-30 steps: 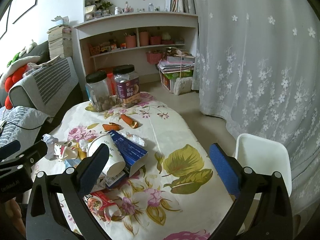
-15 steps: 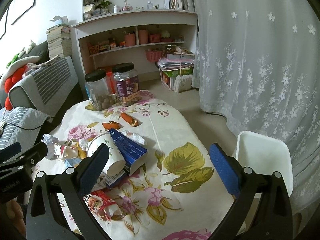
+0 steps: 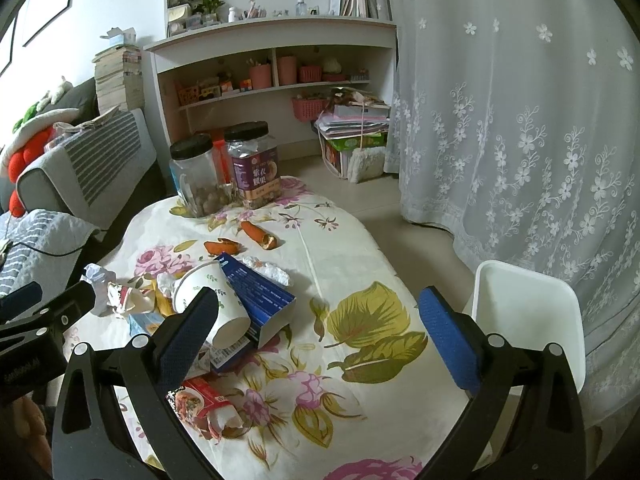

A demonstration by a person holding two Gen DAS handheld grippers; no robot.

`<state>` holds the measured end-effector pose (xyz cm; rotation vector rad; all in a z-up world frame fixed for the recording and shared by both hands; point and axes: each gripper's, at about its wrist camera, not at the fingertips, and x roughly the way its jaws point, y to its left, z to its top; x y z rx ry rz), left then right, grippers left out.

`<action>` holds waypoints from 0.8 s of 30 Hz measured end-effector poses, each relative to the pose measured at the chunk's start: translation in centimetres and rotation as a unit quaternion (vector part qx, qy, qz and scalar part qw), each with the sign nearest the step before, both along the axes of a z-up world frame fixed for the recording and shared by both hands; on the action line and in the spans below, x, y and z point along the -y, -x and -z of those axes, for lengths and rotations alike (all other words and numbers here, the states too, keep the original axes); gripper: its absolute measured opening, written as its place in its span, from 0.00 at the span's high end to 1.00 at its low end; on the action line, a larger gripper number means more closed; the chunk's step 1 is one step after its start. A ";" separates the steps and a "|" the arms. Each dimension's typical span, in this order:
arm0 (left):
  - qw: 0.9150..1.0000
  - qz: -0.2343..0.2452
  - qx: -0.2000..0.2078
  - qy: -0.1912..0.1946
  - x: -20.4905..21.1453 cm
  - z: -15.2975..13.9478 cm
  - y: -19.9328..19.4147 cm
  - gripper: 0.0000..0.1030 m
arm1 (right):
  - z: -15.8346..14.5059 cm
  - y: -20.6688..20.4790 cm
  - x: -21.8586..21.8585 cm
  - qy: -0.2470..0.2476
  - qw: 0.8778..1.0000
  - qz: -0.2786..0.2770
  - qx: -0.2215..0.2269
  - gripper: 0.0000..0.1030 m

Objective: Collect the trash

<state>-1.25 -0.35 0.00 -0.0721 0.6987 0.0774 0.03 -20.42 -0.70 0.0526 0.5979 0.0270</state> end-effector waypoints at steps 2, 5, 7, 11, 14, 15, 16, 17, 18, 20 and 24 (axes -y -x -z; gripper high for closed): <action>1.000 -0.002 -0.002 0.001 -0.3 0.3 0.0 0.06 | 0.1 0.1 0.0 0.000 1.000 0.001 -0.001 0.07; 1.000 -0.005 -0.019 -0.002 -0.6 0.9 -0.5 0.06 | 0.3 -0.1 0.0 -0.001 1.000 -0.002 -0.009 0.07; 0.999 -0.008 -0.039 -0.007 -0.8 1.5 -1.2 0.06 | 0.9 -0.3 0.0 0.000 1.000 -0.006 -0.023 0.07; 0.994 -0.017 -0.105 -0.008 -1.7 3.9 -2.5 0.06 | 2.3 -1.0 -0.3 0.004 0.998 -0.016 -0.063 0.07; 0.989 -0.023 -0.147 -0.001 -2.8 5.3 -3.6 0.06 | 2.8 -1.7 -0.8 0.011 0.995 -0.028 -0.093 0.07; 0.986 -0.023 -0.163 0.004 -3.5 5.7 -4.1 0.06 | 3.1 -1.8 -0.9 0.014 0.994 -0.034 -0.102 0.07; 0.984 -0.023 -0.176 0.007 -4.2 6.1 -4.6 0.06 | 3.0 -2.0 -1.0 0.016 0.993 -0.039 -0.110 0.07; 0.983 -0.026 -0.184 0.008 -4.7 6.1 -5.2 0.06 | 2.9 -2.2 -1.1 0.018 0.992 -0.043 -0.115 0.07; 0.981 -0.030 -0.190 0.010 -5.5 6.1 -5.7 0.06 | 2.9 -2.4 -1.0 0.019 0.991 -0.047 -0.120 0.07; 0.979 -0.041 -0.197 0.016 -7.2 5.9 -6.9 0.06 | 2.7 -3.2 -1.0 0.018 0.990 -0.051 -0.128 0.07; 0.972 -0.067 -0.215 0.063 -11.0 6.4 -9.4 0.06 | 3.3 -4.0 -0.6 0.003 0.988 -0.047 -0.144 0.07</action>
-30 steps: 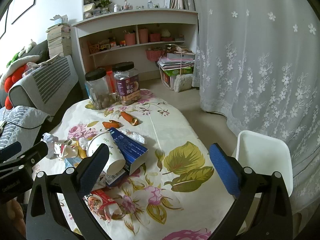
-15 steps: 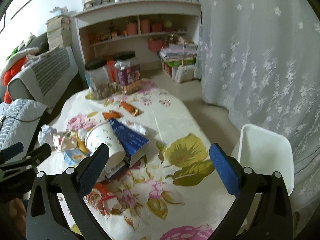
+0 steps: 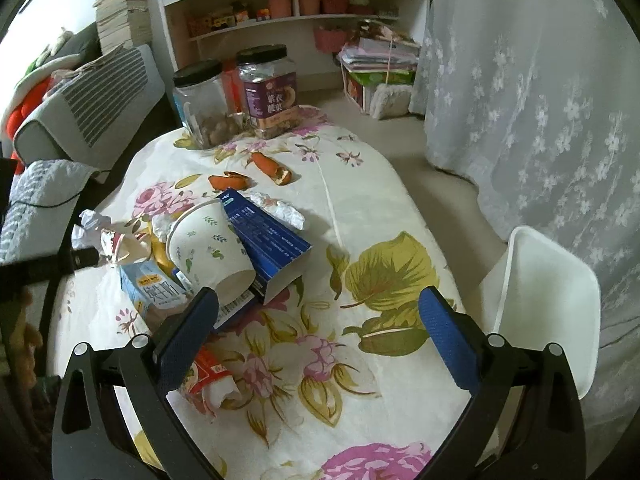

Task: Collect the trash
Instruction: 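Lower the left gripper onto the crumpled white paper and close it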

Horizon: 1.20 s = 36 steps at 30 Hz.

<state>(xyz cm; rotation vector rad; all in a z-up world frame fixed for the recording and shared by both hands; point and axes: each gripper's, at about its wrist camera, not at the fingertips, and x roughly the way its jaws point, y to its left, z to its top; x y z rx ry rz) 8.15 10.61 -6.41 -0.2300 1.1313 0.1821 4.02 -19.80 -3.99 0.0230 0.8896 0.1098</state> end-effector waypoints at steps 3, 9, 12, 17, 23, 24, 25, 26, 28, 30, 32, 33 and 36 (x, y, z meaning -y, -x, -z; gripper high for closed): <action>1.000 -0.026 -0.005 0.012 -2.4 0.5 -1.6 0.06 | 0.6 -0.7 -0.2 -0.011 1.000 0.001 -0.020 0.07; 0.998 -0.054 -0.014 0.026 -6.0 2.1 -4.6 0.06 | 1.2 -1.5 -1.7 -0.002 1.000 -0.014 -0.020 0.07; 0.998 -0.060 -0.030 0.017 -6.9 3.4 -5.6 0.06 | 1.6 -2.0 -2.5 -0.005 0.999 -0.021 -0.024 0.07; 0.999 -0.041 -0.021 -0.029 -6.6 3.2 -5.9 0.25 | 2.2 -2.8 -3.8 -0.007 0.999 -0.036 -0.033 0.07; 0.998 -0.014 -0.017 -0.055 -7.4 3.6 -6.2 0.27 | 2.6 -3.3 -4.2 -0.008 0.999 -0.036 -0.038 0.07; 0.998 -0.013 -0.023 -0.056 -7.5 4.0 -6.3 0.27 | 2.7 -3.3 -4.2 -0.011 0.999 -0.034 -0.040 0.07; 0.998 -0.011 -0.035 -0.048 -7.7 4.5 -6.4 0.25 | 2.7 -3.3 -4.1 -0.014 0.998 -0.033 -0.042 0.07; 0.998 -0.012 -0.052 -0.040 -8.0 5.3 -6.5 0.25 | 2.8 -3.3 -4.2 -0.014 0.998 -0.033 -0.043 0.07; 0.997 -0.022 -0.063 -0.035 -8.5 5.9 -6.5 0.27 | 2.7 -3.3 -4.1 -0.012 0.999 -0.031 -0.041 0.07; 0.998 -0.027 -0.057 -0.018 -8.9 5.6 -6.5 0.43 | 2.6 -3.2 -4.0 -0.013 0.999 -0.030 -0.039 0.07; 0.999 -0.027 -0.044 -0.012 -8.8 4.9 -6.4 0.46 | 2.5 -3.3 -3.9 -0.011 0.999 -0.029 -0.037 0.07; 0.999 -0.027 -0.037 -0.011 -8.6 4.5 -6.4 0.48 | 2.6 -3.3 -3.9 -0.010 0.999 -0.027 -0.037 0.07; 0.999 -0.028 -0.016 -0.009 -8.4 3.0 -5.9 0.54 | 2.3 -3.8 -3.5 -0.024 0.999 -0.019 -0.045 0.07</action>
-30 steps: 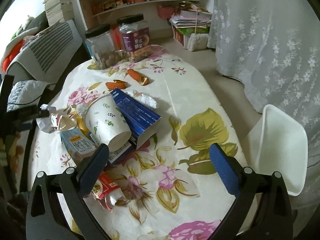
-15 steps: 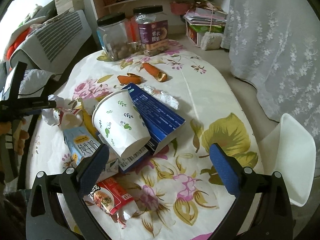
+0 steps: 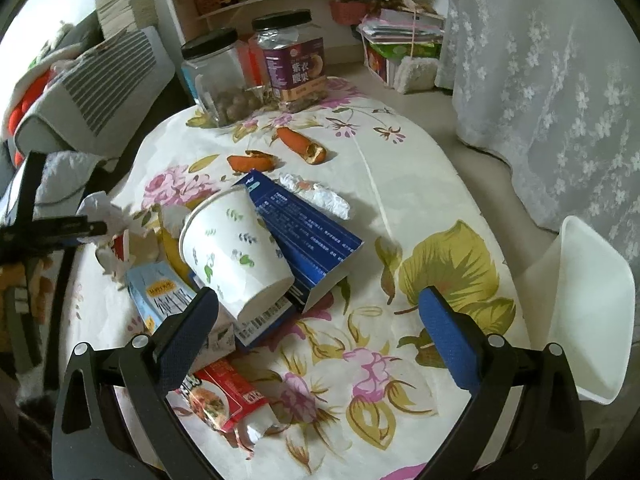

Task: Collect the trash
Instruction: 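Lower the left gripper onto the crumpled white paper and close it, then grasp the white paper cup with the right gripper while the left gripper lifts the paper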

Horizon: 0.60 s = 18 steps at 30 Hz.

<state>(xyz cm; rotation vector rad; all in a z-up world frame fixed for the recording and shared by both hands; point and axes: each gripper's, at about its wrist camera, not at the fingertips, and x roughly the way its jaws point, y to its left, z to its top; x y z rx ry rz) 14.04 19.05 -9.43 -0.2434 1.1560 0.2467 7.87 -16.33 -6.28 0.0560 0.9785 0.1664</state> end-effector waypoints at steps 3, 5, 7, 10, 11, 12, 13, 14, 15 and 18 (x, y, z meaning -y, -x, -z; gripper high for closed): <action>1.000 0.001 0.025 0.004 0.4 -1.7 0.8 0.54 | -0.8 -0.9 0.0 -0.006 1.000 -0.002 -0.002 0.07; 0.999 0.005 0.041 0.006 1.3 -2.7 1.5 0.54 | -1.2 -1.8 -0.8 0.003 1.000 -0.019 -0.003 0.07; 0.998 0.011 0.057 0.012 2.2 -3.9 2.1 0.54 | -1.4 -2.6 -2.0 0.015 0.999 -0.044 -0.002 0.07; 0.997 0.026 0.074 0.024 4.1 -5.5 3.2 0.54 | -0.5 -3.6 -4.3 0.022 0.995 -0.099 -0.015 0.07; 0.996 0.030 0.076 0.026 4.5 -5.7 3.5 0.54 | -0.3 -3.7 -4.9 0.022 0.994 -0.108 -0.019 0.07; 0.996 0.034 0.076 0.028 4.9 -5.8 3.7 0.54 | 0.2 -4.0 -5.4 0.025 0.993 -0.116 -0.020 0.07; 0.996 0.039 0.075 0.028 5.3 -5.9 3.7 0.54 | 0.8 -4.4 -5.9 0.032 0.992 -0.124 -0.020 0.07; 0.996 0.045 0.074 0.028 5.8 -5.9 3.8 0.54 | 1.2 -4.5 -6.3 0.037 0.991 -0.128 -0.020 0.07; 0.996 0.050 0.073 0.027 6.3 -5.9 3.9 0.54 | 1.7 -4.7 -6.5 0.040 0.990 -0.133 -0.021 0.07; 0.995 0.062 0.070 0.020 7.2 -5.7 4.0 0.54 | 2.8 -5.5 -7.3 0.034 0.988 -0.147 -0.036 0.14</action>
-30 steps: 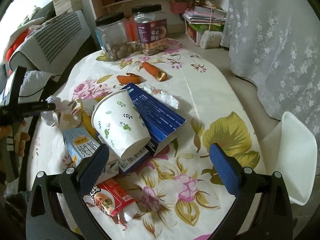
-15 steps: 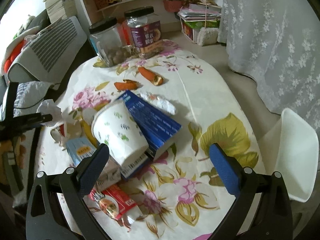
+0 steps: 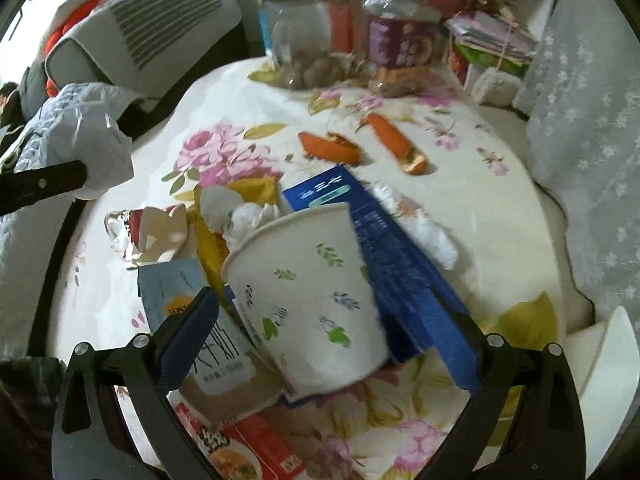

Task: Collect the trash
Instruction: 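Grasp the white paper cup with the right gripper while the left gripper lifts the paper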

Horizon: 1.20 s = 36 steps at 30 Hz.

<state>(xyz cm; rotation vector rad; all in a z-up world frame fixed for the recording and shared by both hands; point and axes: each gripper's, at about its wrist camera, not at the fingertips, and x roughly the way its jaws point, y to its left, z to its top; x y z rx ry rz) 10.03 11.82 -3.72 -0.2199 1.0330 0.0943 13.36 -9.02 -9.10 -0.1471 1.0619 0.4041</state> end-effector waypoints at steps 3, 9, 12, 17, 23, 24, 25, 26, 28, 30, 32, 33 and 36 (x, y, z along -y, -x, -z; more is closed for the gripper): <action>1.000 0.005 -0.002 -0.007 0.7 0.2 0.0 0.54 | 0.2 -0.3 -0.7 -0.010 1.000 -0.009 -0.004 0.31; 1.000 0.009 0.001 -0.014 1.6 0.1 0.2 0.54 | -0.4 0.0 -0.3 -0.032 0.999 0.004 -0.003 0.46; 1.000 0.010 0.005 -0.013 2.0 -0.3 0.3 0.54 | -1.3 0.3 0.1 -0.034 0.999 0.005 0.009 0.53; 1.000 0.012 0.019 -0.011 3.2 -1.1 0.6 0.54 | -2.6 0.9 1.2 -0.040 0.999 0.014 0.029 0.59; 0.999 0.017 0.028 -0.007 5.0 -1.7 1.0 0.54 | -4.2 1.5 3.4 -0.049 0.997 0.034 0.053 0.60; 0.999 0.019 0.030 -0.008 5.3 -1.8 1.0 0.54 | -4.4 1.7 3.7 -0.049 0.997 0.037 0.056 0.60; 0.999 0.022 0.033 -0.008 5.8 -2.0 1.1 0.54 | -4.6 1.7 4.1 -0.050 0.996 0.041 0.058 0.60; 0.999 0.023 0.035 -0.008 6.1 -2.1 1.1 0.54 | -4.8 1.8 4.6 -0.052 0.996 0.046 0.060 0.60; 0.999 0.027 0.040 -0.009 6.8 -2.3 1.2 0.54 | -5.1 1.9 5.5 -0.054 0.995 0.053 0.064 0.60; 0.999 0.030 0.042 -0.009 7.6 -2.4 1.1 0.54 | -5.4 2.2 6.2 -0.055 0.995 0.058 0.067 0.60; 0.998 0.035 0.042 -0.008 8.3 -2.5 1.1 0.54 | -5.8 2.5 6.9 -0.054 0.994 0.065 0.076 0.60; 0.998 0.037 0.044 -0.008 8.6 -2.5 1.1 0.54 | -6.0 2.7 7.2 -0.055 0.993 0.069 0.080 0.60; 0.998 0.046 0.049 -0.007 9.9 -2.7 1.1 0.54 | -6.6 3.0 8.9 -0.059 0.990 0.091 0.090 0.60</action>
